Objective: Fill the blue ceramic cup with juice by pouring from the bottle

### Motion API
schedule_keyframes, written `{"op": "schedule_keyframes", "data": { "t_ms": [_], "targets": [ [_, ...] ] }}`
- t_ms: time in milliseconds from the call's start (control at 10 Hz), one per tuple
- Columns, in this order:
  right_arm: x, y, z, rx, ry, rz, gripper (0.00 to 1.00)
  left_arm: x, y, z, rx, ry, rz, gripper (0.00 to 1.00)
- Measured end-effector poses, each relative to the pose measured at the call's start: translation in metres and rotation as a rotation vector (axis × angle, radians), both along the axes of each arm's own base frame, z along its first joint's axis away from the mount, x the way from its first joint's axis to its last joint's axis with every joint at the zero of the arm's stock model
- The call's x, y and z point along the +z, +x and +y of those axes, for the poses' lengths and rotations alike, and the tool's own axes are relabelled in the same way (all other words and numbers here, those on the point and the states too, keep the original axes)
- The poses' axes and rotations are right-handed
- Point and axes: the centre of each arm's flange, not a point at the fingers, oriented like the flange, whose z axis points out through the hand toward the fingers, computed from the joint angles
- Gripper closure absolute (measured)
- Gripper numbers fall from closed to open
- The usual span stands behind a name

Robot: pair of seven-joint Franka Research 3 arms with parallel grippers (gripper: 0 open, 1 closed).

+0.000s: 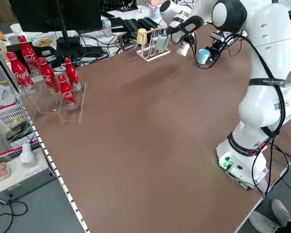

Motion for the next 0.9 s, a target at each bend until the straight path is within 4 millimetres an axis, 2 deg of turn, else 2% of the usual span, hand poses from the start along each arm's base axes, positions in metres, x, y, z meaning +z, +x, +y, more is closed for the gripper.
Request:
{"op": "schedule_keyframes", "data": {
  "t_ms": [500,900],
  "targets": [
    [0.0,0.0,0.0,0.0,0.0,0.0,0.38,-0.005,-0.017,-0.042,-0.102,0.119,-0.086,0.42],
    [-0.001,0.0,0.0,0.0,0.0,0.001,0.38,-0.023,-0.028,-0.04,-0.159,0.21,-0.109,0.42]
  ]
}}
